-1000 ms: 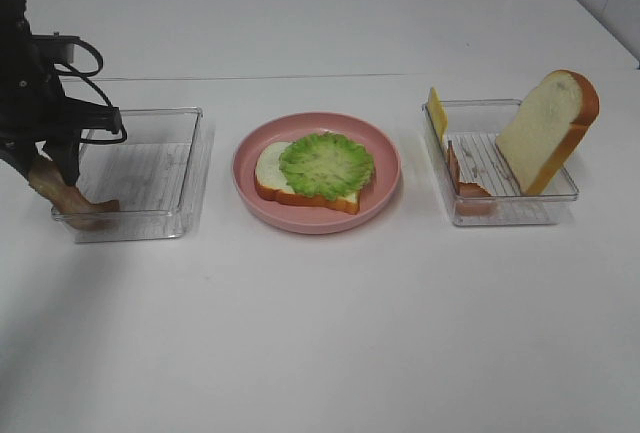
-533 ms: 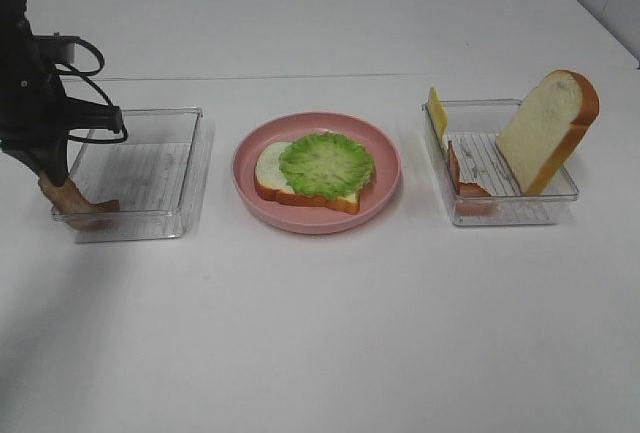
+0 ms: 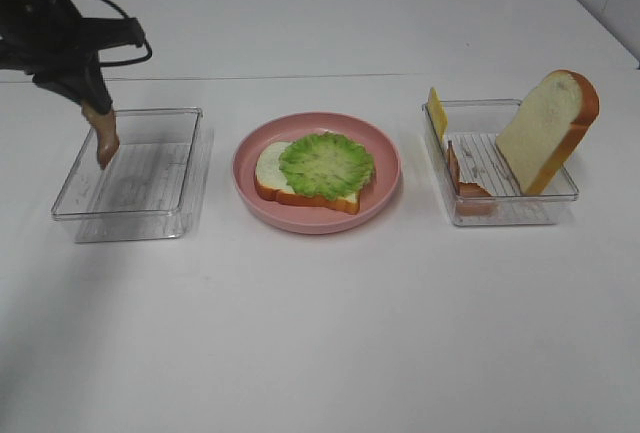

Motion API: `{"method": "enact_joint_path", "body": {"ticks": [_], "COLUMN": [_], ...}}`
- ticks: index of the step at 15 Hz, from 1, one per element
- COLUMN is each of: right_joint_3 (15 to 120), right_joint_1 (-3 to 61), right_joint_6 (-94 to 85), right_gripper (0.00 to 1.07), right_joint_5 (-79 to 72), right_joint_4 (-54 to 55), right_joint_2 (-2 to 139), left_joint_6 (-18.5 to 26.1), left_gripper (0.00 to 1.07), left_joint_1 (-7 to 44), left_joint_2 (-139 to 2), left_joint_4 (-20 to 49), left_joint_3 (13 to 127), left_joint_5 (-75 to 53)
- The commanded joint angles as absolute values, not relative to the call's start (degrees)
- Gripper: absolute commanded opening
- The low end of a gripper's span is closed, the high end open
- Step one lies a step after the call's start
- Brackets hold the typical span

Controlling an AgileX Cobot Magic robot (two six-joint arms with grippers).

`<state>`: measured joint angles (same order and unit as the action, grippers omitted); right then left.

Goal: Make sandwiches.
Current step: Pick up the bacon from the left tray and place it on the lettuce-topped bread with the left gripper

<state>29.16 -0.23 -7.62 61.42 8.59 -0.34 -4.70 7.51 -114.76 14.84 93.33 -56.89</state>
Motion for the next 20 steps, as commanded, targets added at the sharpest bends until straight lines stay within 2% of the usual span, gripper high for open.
{"method": "enact_joint_path", "body": {"ticks": [1,3,5,9,15,16,18,20], "right_joint_3": [29.0,29.0,29.0,29.0,29.0,29.0,29.0,29.0], "right_joint_1": [-0.6,-0.6,-0.6,-0.6,-0.6,-0.6,-0.6,-0.6], "right_joint_6": [-8.0,-8.0,-8.0,-8.0,-8.0,-8.0,-8.0,-8.0], "right_gripper": [0.75,0.75,0.75,0.75,0.75,0.75,0.75,0.75], "right_joint_5": [61.0,61.0,61.0,61.0,61.0,61.0,61.0,61.0], "right_joint_4": [8.6,8.6,8.6,8.6,8.6,8.6,8.6,8.6], "right_joint_2": [-1.1,-1.1,-1.1,-1.1,-1.1,-1.1,-1.1,-1.1], "left_joint_6": [0.6,5.6,9.1,14.4,14.6,15.0,18.2,23.7], "left_gripper": [0.00,0.00,0.00,0.00,0.00,0.00,0.00,0.00], "left_joint_1": [7.4,7.8,9.6,18.0,25.0,26.0,26.9,27.2], "left_joint_2": [-114.5,-114.5,-114.5,-114.9,-121.8,-124.3,-127.0,-129.2], "left_joint_4": [25.7,36.7,44.1,50.1,57.9,61.7,68.9,75.7], "left_joint_3": [96.7,97.3,97.2,97.2,97.2,97.3,97.3,97.3], "left_joint_5": [-55.2,-50.2,-44.7,-34.4,-32.1,-32.3,-32.8,-34.5]}}
